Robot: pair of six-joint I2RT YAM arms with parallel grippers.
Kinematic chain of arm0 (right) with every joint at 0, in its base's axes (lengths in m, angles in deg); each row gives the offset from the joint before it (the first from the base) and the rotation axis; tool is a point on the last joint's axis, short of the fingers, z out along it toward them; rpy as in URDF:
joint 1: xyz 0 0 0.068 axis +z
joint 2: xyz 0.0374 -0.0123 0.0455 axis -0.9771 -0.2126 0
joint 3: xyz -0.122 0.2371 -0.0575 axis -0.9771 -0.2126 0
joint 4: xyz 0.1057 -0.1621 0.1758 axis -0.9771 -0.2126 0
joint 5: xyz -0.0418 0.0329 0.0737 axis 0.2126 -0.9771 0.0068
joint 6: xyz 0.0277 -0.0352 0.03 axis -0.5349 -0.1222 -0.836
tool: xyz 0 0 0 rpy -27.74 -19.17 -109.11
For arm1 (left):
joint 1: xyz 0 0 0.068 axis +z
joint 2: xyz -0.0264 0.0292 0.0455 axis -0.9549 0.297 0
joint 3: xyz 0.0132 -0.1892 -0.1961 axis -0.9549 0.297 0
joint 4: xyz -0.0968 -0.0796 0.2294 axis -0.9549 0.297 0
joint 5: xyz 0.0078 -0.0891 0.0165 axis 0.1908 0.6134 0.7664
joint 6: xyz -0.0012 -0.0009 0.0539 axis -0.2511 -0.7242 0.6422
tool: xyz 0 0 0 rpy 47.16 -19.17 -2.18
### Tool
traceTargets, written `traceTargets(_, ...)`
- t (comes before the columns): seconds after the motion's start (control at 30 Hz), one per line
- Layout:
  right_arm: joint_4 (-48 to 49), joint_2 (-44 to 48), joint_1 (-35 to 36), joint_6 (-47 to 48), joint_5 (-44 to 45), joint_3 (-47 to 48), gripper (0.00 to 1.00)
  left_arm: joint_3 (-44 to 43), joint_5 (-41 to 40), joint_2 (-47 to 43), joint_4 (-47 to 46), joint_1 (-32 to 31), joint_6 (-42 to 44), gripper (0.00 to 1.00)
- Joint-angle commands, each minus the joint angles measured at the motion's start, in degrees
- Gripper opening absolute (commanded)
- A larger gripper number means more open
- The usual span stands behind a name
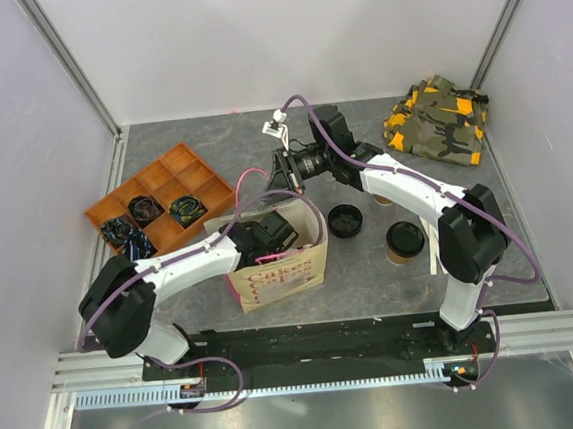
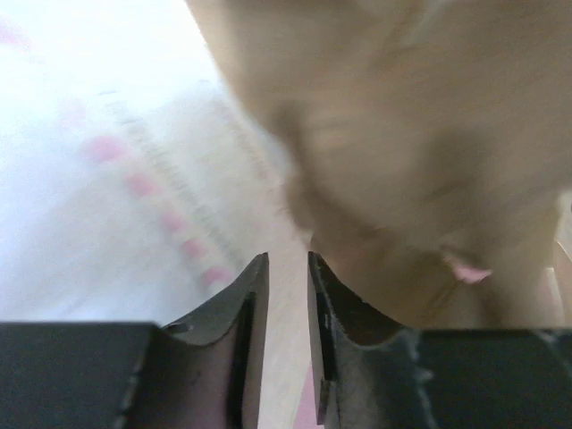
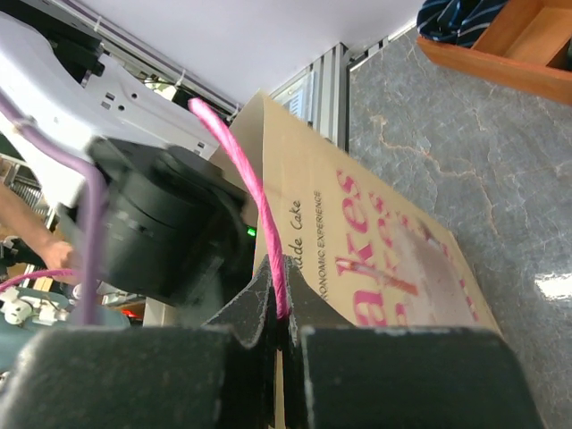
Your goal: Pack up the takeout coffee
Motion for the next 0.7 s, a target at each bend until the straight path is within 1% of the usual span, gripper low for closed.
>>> traceTargets(0.0,-2.3,0.3,0.8,3.8,0.6,1.3,0.0,-6.5,-1.8,-4.5,1.7,0.2,-0.8,0.36)
traceTargets(0.13,-3.6,0.3,0.9,4.9,1.0,1.3,0.0,-10.1,-2.2,-6.0,2.0,0.4,-0.6,0.42)
traceTargets(0.3,-4.9,0.4,0.8,6.1,1.3,1.9,0.0,-14.4,-1.5,-8.3,2.2,0.9,-0.3,0.47)
traceTargets(0.33,-5.3,0.3,0.9,6.4,1.3,2.1,0.0,-14.9,-1.2,-8.8,2.1,1.0,-0.3,0.52)
traceTargets(0.5,-6.1,0.4,0.9,7.1,1.6,2.4,0.0,-18.2,-0.5,-11.8,2.3,1.5,-1.3,0.61)
traceTargets(0.57,-6.2,0.4,0.9,7.4,1.7,2.6,0.0,-18.8,-0.2,-13.2,2.4,1.6,-1.5,0.63)
traceTargets(0.6,-6.4,0.4,0.9,7.4,1.8,2.6,0.01,-18.9,-0.2,-13.7,2.3,2.0,-1.8,0.68)
traceTargets(0.67,-6.6,0.3,0.8,7.8,1.9,2.8,0.02,-19.1,0.1,-14.6,2.5,2.3,-2.4,0.72)
